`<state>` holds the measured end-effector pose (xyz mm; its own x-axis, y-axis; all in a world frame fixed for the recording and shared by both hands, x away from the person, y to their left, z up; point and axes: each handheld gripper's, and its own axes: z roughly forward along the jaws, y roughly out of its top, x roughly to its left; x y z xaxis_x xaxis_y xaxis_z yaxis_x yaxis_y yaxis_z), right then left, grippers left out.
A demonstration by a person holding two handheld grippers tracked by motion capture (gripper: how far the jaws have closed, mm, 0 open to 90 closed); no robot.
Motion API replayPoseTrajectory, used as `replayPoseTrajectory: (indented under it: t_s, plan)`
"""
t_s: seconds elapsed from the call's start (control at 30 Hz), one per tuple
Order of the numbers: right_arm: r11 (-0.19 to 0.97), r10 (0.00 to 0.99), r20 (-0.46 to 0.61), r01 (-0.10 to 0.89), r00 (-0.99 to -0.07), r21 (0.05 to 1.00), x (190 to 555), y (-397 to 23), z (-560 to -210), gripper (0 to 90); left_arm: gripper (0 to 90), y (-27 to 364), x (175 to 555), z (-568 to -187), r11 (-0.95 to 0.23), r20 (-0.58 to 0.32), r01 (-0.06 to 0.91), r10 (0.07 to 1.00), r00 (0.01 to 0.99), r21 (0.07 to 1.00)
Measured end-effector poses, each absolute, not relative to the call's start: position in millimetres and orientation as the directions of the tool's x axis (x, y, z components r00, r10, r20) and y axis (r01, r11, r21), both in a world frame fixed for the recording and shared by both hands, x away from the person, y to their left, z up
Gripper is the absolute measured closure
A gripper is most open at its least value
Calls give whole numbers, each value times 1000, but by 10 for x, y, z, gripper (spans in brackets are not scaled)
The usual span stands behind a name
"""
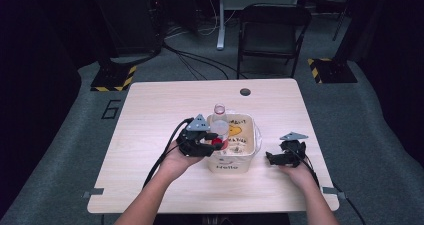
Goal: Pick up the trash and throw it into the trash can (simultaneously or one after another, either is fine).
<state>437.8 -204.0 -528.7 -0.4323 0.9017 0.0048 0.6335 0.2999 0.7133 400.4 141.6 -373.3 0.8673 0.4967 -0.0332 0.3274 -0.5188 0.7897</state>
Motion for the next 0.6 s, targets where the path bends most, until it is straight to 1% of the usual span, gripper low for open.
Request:
replayPoseTrajectory:
  t_s: [0.1, 0.37, 0.47, 0.6]
  plan:
    - [300, 902, 5, 633, -432, 713, 4378, -2041, -5287, 0, 577, 1378, 4021, -3770, -538, -23, 323, 490, 872, 779]
    - [304, 900, 2, 631, -435, 714, 4385, -2041, -5287, 0, 576, 1346, 4042, -3847, -528, -44, 345, 500, 865, 776]
    - [301, 901, 4, 633, -433, 713, 4386, -2038, -5287, 0, 575, 1353, 4058, -3865, -542, -33, 341, 498, 866, 768]
    - [306, 899, 0, 629, -437, 714, 4390, -2042, -5288, 0, 574, 1348, 4059, -3890, -538, -42, 356, 510, 859, 764]
